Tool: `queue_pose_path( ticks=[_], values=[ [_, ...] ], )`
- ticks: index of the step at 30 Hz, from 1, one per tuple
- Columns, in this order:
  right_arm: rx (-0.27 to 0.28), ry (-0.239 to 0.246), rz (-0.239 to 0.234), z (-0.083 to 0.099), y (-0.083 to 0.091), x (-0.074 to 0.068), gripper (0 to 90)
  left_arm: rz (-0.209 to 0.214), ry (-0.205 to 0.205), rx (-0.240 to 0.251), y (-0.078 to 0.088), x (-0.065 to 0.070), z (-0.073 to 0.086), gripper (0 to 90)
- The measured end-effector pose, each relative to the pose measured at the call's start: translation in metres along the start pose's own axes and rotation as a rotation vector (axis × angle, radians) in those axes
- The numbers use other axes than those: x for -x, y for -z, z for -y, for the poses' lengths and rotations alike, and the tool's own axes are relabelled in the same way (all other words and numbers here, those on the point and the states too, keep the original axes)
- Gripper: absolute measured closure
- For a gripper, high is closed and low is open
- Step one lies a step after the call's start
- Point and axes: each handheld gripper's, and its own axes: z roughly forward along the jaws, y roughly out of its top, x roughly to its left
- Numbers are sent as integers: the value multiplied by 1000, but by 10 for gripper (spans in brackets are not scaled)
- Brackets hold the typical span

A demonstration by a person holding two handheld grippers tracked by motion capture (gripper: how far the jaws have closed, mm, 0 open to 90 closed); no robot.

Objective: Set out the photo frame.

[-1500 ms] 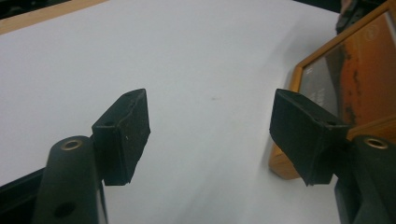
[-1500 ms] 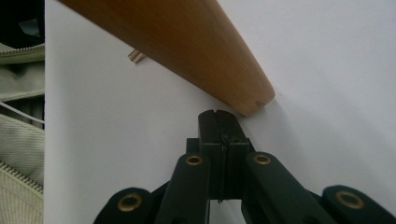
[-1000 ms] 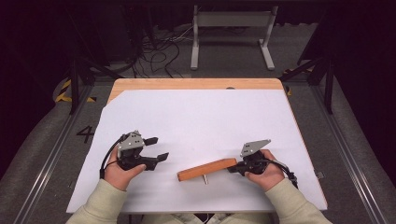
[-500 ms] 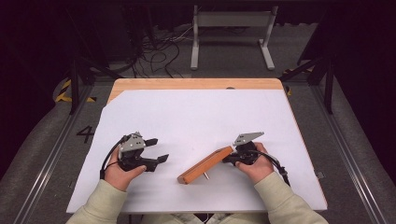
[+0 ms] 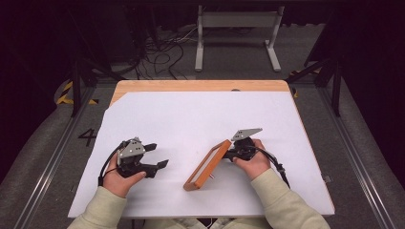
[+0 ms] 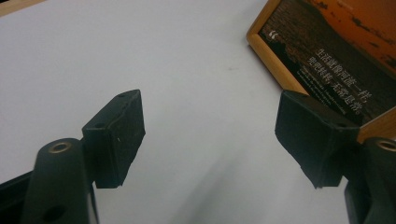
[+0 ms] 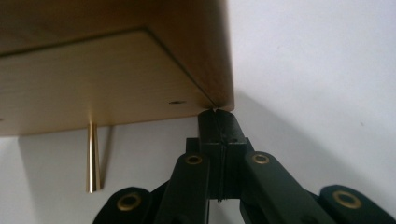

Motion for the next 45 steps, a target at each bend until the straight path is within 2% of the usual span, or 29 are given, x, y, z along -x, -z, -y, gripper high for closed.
queue_pose_path(
  ticks=[5, 7, 15, 24, 33, 36, 38, 40, 42, 43, 44, 45],
  values=[
    [-7, -3, -2, -7, -7, 2, 900, -2, 11, 6, 1, -1, 1, 243],
    [-4, -1, -11, -10, -10, 3, 900, 0, 0, 5, 0, -2, 0, 243],
    [8, -6, -43, -24, -25, 7, 900, 7, 4, -1, -2, -1, 0, 243],
    [8, 35, -84, -42, -48, 3, 900, 12, 5, 0, -2, -1, 0, 243],
    [5, 65, -120, -51, -61, -3, 900, 11, 6, -4, -3, -1, 0, 243],
    [0, 61, -106, -51, -58, -2, 871, 14, 6, -3, -4, -1, 0, 243],
    [-11, 64, -68, -51, -51, -2, 845, 12, 7, -2, -4, -2, 1, 243],
    [-10, 48, -59, -52, -41, -3, 802, 19, 15, 0, -3, -2, 0, 244],
    [-21, 60, -28, -52, -32, -5, 773, 20, 18, 8, -1, -3, 0, 258],
    [-21, 60, -28, -52, -32, -5, 773, 20, 18, 8, -1, -3, 0, 263],
    [-24, 65, -8, -51, -19, -7, 726, 13, 19, 7, -2, -3, 0, 264],
    [-24, 65, -8, -51, -19, -7, 726, 13, 19, 7, -2, -3, 0, 264]
  ],
)
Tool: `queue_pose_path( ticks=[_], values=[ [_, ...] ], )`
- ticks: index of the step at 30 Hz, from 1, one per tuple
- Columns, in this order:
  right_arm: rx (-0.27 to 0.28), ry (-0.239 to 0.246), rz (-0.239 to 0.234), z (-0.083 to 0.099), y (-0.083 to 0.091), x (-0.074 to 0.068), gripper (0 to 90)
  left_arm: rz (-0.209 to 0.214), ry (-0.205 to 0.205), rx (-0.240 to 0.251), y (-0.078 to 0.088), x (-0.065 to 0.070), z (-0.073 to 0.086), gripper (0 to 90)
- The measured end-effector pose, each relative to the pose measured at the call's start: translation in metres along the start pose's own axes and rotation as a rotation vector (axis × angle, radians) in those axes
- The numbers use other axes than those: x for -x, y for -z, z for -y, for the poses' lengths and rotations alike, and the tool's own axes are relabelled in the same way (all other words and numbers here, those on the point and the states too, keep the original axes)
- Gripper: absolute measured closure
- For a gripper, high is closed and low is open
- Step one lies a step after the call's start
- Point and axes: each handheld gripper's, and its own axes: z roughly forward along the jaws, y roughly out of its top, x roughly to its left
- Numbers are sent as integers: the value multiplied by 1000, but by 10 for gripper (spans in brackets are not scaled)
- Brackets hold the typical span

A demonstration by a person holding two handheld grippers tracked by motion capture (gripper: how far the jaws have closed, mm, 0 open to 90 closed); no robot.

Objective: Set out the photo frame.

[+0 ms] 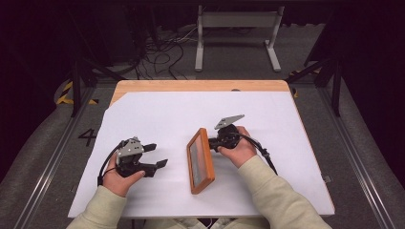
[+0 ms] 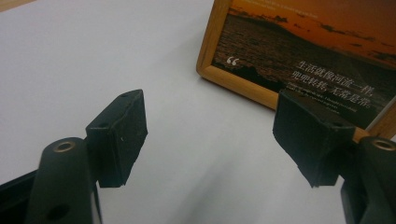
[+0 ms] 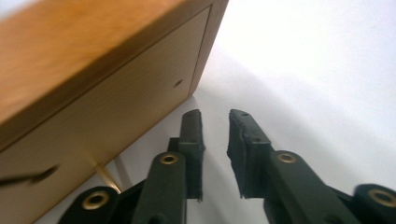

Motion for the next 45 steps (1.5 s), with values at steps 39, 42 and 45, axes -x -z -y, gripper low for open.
queue_pose_path(
  ticks=[39, 42, 45],
  values=[
    [-84, -190, 4, -45, 69, -56, 341, -11, 4, 2, 1, 1, 0, 264],
    [-111, -210, -8, -43, 58, -58, 326, -13, 0, -2, 1, 2, 0, 262],
    [-146, -223, -19, -41, 47, -60, 320, -7, -4, 4, 1, 2, 0, 260]
  ],
)
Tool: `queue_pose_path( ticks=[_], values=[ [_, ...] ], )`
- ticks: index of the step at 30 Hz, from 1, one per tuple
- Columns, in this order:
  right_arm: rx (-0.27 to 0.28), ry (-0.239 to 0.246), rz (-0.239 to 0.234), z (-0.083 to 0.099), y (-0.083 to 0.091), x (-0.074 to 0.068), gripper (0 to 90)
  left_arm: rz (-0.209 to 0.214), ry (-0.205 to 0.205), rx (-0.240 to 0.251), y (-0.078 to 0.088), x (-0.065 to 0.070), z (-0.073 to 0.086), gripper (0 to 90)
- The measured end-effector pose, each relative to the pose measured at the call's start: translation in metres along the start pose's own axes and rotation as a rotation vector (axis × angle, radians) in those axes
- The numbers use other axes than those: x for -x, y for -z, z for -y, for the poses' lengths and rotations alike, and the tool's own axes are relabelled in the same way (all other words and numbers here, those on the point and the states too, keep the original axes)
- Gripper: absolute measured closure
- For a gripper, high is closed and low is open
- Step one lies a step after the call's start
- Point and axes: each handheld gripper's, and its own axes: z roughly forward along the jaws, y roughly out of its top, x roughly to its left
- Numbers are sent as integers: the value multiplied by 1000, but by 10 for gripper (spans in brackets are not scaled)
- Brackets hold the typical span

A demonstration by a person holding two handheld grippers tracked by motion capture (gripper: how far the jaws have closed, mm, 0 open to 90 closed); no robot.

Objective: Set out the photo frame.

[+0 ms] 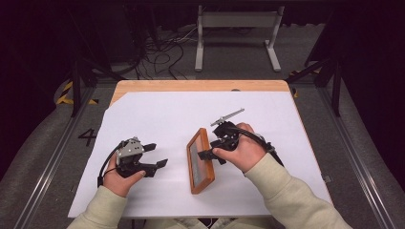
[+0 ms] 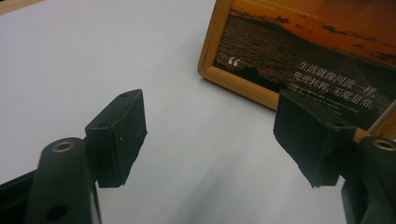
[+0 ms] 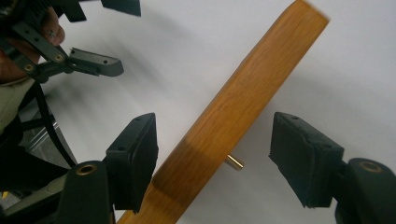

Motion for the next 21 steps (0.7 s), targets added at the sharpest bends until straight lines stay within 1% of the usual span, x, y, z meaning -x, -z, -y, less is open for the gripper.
queue_pose_path(
  ticks=[4, 6, 8, 10, 14, 21],
  values=[
    [-33, -5, -6, 0, -11, -3, 313, -1, -6, -2, -1, 0, 0, 258],
    [-48, -8, -9, -1, -16, -4, 313, -2, -3, -5, -1, 0, 0, 258],
    [-58, -1, -15, -1, -20, -6, 303, -2, -5, -8, -1, 0, 0, 258],
    [-68, 0, -10, -1, -25, -7, 301, -2, -6, -7, -1, 0, 0, 258],
    [-91, -2, -10, -2, -31, -9, 294, -4, -5, -10, -1, 0, 1, 259],
    [-123, 7, -13, -1, -37, -10, 315, -3, -2, -17, -2, 0, 1, 258]
  ],
)
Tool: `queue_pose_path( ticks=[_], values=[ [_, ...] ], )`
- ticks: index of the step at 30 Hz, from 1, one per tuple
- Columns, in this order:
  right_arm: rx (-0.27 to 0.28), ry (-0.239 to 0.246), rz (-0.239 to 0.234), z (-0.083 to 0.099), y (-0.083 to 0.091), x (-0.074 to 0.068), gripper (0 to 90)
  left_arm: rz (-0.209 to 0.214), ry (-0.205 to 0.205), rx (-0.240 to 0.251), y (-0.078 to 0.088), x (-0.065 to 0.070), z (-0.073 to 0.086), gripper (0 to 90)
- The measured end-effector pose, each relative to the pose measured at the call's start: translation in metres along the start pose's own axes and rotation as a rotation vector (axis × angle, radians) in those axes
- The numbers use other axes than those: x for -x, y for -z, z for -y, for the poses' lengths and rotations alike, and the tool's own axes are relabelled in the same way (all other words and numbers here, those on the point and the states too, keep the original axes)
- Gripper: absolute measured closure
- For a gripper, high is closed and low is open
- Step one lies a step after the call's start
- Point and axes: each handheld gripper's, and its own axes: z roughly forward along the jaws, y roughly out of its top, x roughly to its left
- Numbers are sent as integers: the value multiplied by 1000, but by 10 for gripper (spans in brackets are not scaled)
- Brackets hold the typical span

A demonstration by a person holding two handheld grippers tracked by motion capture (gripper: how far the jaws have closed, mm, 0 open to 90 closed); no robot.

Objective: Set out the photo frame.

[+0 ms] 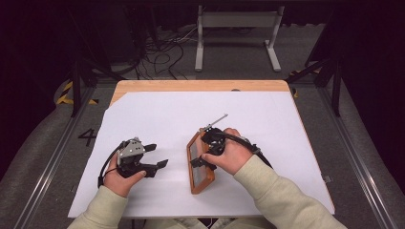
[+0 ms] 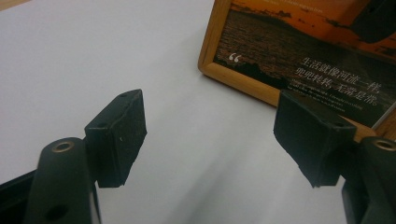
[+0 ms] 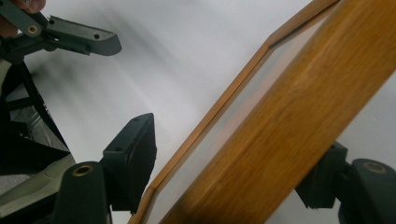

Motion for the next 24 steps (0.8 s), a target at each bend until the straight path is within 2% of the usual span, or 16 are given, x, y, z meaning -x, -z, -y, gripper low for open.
queue_pose_path(
  ticks=[6, 8, 9, 20, 24],
  values=[
    [-26, -11, -9, -1, -2, 1, 337, 1, 1, 2, 0, 0, 0, 258],
    [-38, -14, -18, -1, -2, 1, 389, 1, 0, -1, 0, 0, 0, 258],
    [-48, -13, -9, 0, -2, 2, 425, 1, 1, 0, 0, 0, 0, 258],
    [-65, -32, 52, -2, -1, -3, 490, -13, 3, 23, 2, -1, 0, 265],
    [-68, -39, 73, -3, 0, -4, 539, -19, 1, 26, 2, -1, 1, 270]
  ],
)
